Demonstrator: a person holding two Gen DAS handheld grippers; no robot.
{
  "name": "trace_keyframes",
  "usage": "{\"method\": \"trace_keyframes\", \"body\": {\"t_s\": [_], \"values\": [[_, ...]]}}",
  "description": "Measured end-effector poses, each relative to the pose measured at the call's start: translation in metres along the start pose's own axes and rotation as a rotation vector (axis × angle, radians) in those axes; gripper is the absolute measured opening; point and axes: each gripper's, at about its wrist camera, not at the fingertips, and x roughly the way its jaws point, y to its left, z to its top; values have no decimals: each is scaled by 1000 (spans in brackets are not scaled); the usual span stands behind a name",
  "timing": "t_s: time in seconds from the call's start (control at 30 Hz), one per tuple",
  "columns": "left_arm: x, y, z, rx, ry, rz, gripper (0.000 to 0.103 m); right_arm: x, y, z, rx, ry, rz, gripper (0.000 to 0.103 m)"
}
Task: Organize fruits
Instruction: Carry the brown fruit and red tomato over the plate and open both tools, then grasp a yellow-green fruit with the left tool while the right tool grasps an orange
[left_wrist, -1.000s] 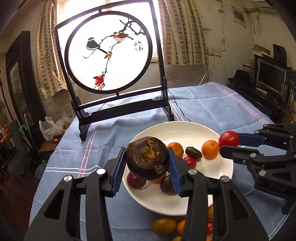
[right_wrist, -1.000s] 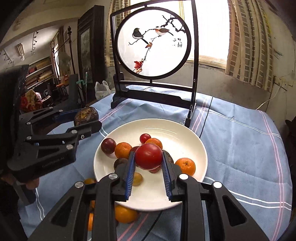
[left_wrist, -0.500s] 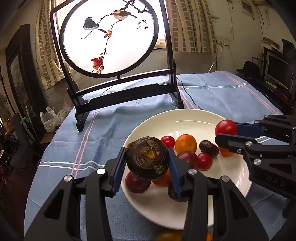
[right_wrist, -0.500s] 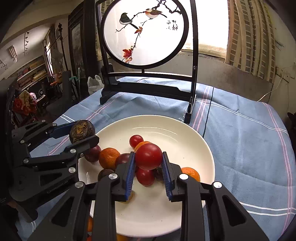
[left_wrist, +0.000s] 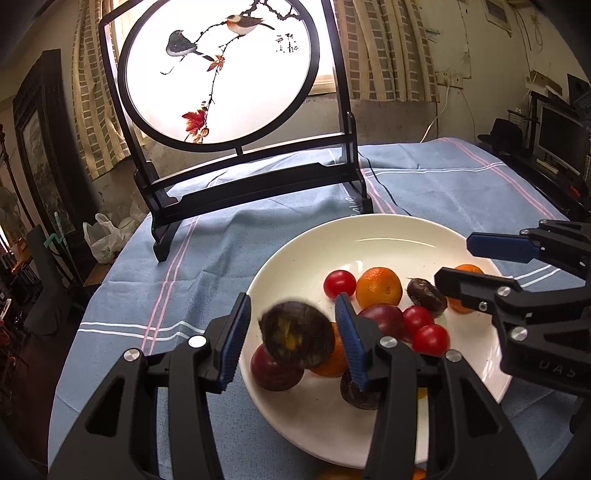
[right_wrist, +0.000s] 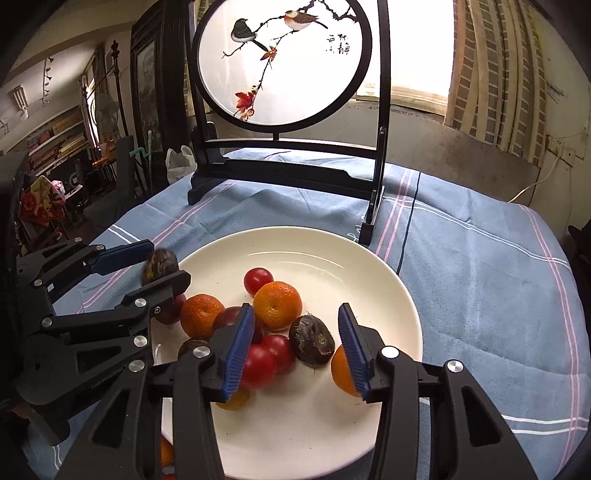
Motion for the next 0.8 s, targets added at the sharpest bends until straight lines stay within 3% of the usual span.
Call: {"method": "trace_keyframes", "body": {"t_s": [0.3, 0.4, 0.8], "values": [[-23, 0, -2, 11, -58, 15, 53, -43, 12, -19, -63, -65, 44, 53], [-38, -2, -5, 19, -85, 16, 54, -60, 18, -28, -81, -81, 50, 62], [-96, -9, -17, 51, -181, 38, 61, -107, 49, -69, -151, -80, 82, 62]]}}
